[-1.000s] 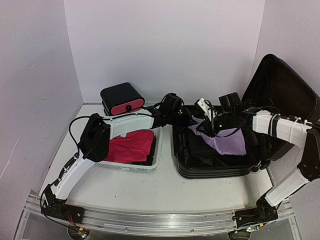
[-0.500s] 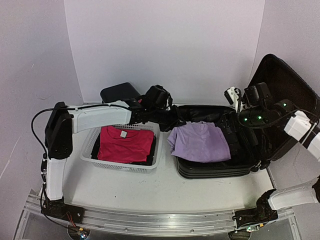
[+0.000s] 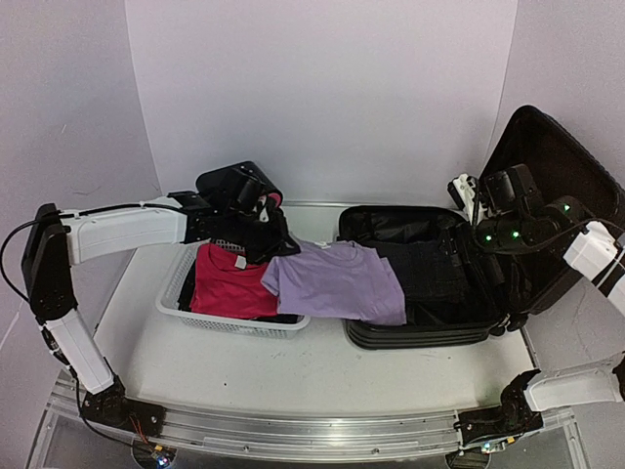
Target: Open, take out, and arrange the luggage
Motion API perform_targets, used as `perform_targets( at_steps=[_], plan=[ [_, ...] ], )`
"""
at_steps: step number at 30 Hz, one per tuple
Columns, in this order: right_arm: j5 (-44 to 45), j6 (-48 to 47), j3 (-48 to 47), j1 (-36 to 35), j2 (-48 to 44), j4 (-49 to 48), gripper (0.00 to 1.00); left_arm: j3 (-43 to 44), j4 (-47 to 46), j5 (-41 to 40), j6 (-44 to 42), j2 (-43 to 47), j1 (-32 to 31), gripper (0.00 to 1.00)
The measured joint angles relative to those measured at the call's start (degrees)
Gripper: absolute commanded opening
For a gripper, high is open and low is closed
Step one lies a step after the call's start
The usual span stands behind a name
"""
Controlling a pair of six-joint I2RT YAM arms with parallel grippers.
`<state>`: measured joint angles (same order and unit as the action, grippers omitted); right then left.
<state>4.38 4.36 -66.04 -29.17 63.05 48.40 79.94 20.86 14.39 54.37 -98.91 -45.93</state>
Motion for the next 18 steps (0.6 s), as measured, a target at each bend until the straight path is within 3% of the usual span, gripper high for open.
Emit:
perform_targets(
  at_steps=[5, 18],
  plan=[
    [-0.04, 0.42, 0.04, 0.0, 0.0, 0.31, 0.83, -3.54, 2.93, 3.41, -4.2, 4.66, 5.73, 0.0],
    [-0.26, 1.31, 0.09, 0.0, -0.59, 1.4, 0.83, -7.98, 11.98, 14.23, -19.37, 5.53, 19.41, 0.0]
  ],
)
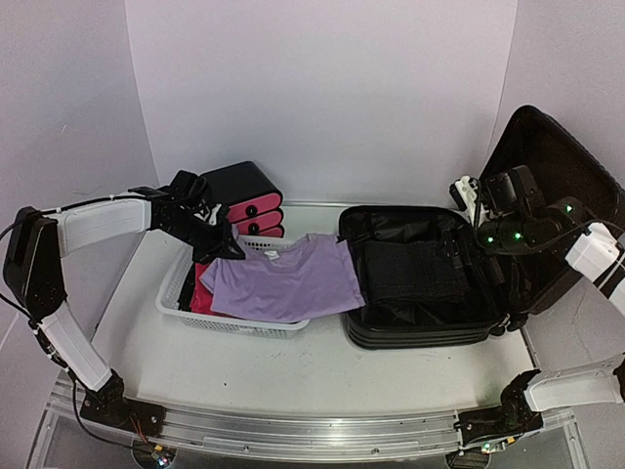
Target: Open, take out, and arrange the luggage
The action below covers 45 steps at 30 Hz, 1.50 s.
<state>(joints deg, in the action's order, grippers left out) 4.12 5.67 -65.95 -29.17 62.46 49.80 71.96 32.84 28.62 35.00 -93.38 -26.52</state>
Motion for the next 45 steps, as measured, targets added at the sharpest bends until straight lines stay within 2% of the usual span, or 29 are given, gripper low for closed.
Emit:
perform_targets(
  at_steps=[8, 20, 26, 37, 38, 40, 42, 45],
  plan=[
    [-0.02, 0.13, 0.0, -0.02, 0.39, 0.22, 0.83, 0.17, 5.46, 0.02, -8.74, -0.04, 3.74, 0.0],
    [-0.17, 0.13, 0.0, -0.11, 0.66, 0.57, 0.83, 8.94, 17.62, -7.85, -23.67, -3.74, 5.81, 0.0],
    [-0.26, 0.13, 0.0, -0.15, 1.33, 0.61, 0.83, 12.85, 20.79, -11.87, -28.11, -6.05, 6.25, 0.0],
    [-0.26, 0.13, 0.0, -0.39, 1.33, 0.61, 0.83, 15.45, 21.86, -13.29, -30.8, -10.1, 7.43, 0.0],
    [-0.26, 0.13, 0.0, -0.39, 1.33, 0.63, 0.83, 15.45, 21.9, -13.46, -30.77, -10.23, 7.58, 0.02],
    [-0.26, 0.13, 0.0, -0.42, 1.33, 0.63, 0.83, 15.43, 22.08, -13.46, -30.67, -10.25, 7.91, 0.15],
    [-0.26, 0.13, 0.0, -0.5, 1.33, 0.63, 0.83, 15.43, 22.23, -13.77, -30.36, -10.25, 8.09, 0.33],
    [-0.28, 0.13, 0.0, -0.5, 1.33, 0.63, 0.83, 15.43, 22.27, -15.5, -29.9, -10.19, 8.22, 0.53]
  ],
)
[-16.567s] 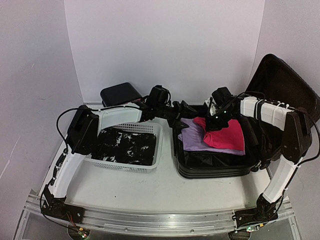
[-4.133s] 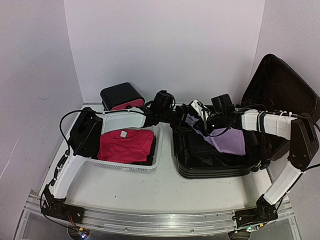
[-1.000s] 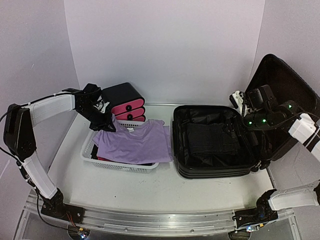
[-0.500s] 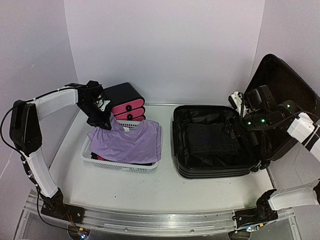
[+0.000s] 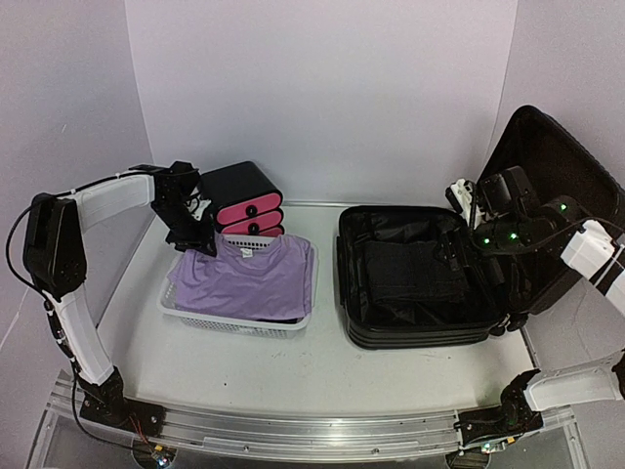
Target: Open, take out, and arrange the luggage
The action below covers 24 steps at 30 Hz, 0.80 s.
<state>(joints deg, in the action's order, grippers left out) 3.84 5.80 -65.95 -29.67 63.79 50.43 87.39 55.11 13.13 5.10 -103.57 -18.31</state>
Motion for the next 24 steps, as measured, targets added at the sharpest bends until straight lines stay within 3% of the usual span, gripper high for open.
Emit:
perform_targets(
  at_steps=[6, 9, 16, 24],
  plan=[
    [-0.11, 0.02, 0.0, -0.26, 0.04, 0.0, 0.83, -1.44, 0.44, -7.15, 1.33, 3.41, 0.13, 0.65],
    [-0.13, 0.02, 0.0, -0.46, 0.11, 0.0, 0.83, -2.05, 1.31, -11.89, 1.81, 7.17, 0.15, 0.65],
    [-0.55, 0.28, 0.0, -1.4, 2.19, 0.0, 0.83, -2.03, 2.01, -11.74, 4.31, 13.27, 0.31, 0.39],
    [-4.13, 1.53, -0.59, -4.92, 6.58, -0.81, 0.83, -1.9, 1.4, -4.76, 7.19, 10.21, 0.31, 0.31]
  ],
)
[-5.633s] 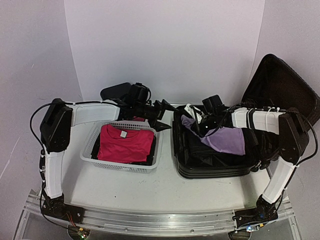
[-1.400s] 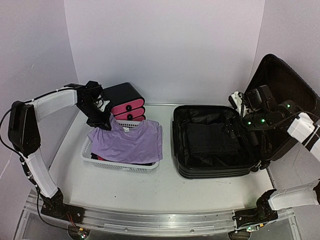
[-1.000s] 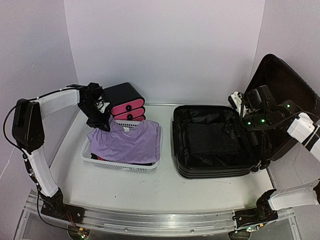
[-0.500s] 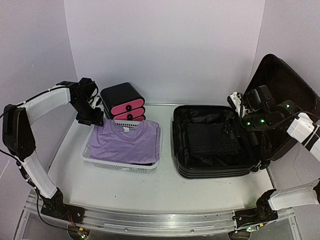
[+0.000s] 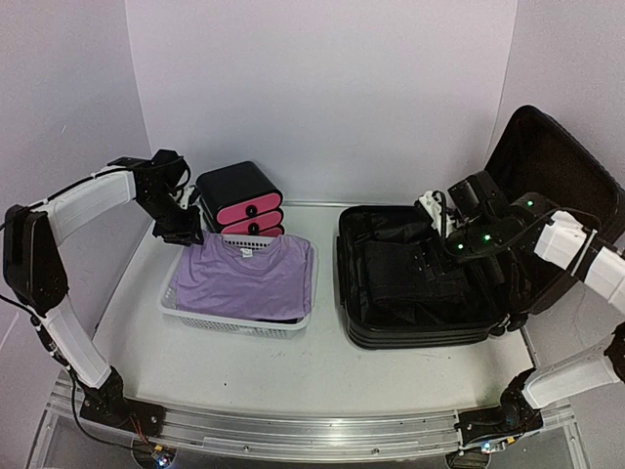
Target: Open, take out, and arrange the luggage
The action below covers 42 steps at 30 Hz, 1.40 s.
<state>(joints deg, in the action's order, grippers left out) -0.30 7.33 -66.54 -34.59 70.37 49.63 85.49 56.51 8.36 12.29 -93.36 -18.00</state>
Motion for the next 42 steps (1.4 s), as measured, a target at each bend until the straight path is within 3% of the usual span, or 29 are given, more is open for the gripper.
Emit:
perform_targets(
  at_steps=[6, 12, 21, 24, 29, 34, 37, 42],
  plan=[
    [-7.45, 3.56, -1.77, -4.39, 6.4, -6.93, 0.8, 2.08, -1.64, -3.23, 0.92, -9.25, 0.0, 0.24],
    [-11.08, 5.81, -11.78, -12.44, 20.57, -12.92, 0.62, 3.91, -3.04, -5.33, 1.14, -16.98, 0.04, 0.24],
    [-7.72, 4.42, -29.33, -20.5, 40.59, -12.63, 0.32, 4.0, -3.08, -6.08, -0.81, -16.68, 0.07, 0.45],
    [-2.16, 3.85, -32.94, -23.12, 44.83, -9.66, 0.31, 3.58, -3.32, -5.68, -1.64, -13.94, 0.04, 0.55],
    [6.14, 3.96, -34.29, -27.12, 49.24, -6.56, 0.32, 2.56, -4.09, -3.28, -2.23, -4.61, 0.04, 0.75],
    [8.72, 4.63, -36.22, -28.44, 53.62, -6.56, 0.41, 1.92, -4.5, -0.22, -2.03, 7.89, 0.04, 0.82],
    [8.52, 4.81, -36.96, -28.06, 53.62, -5.86, 0.51, 1.49, -4.7, 1.11, -1.97, 12.74, 0.04, 0.83],
    [8.52, 2.69, -36.2, -27.76, 49.75, -4.76, 0.79, -2.23, -6.16, 2.86, -1.7, 17.7, 0.04, 0.84]
  ],
)
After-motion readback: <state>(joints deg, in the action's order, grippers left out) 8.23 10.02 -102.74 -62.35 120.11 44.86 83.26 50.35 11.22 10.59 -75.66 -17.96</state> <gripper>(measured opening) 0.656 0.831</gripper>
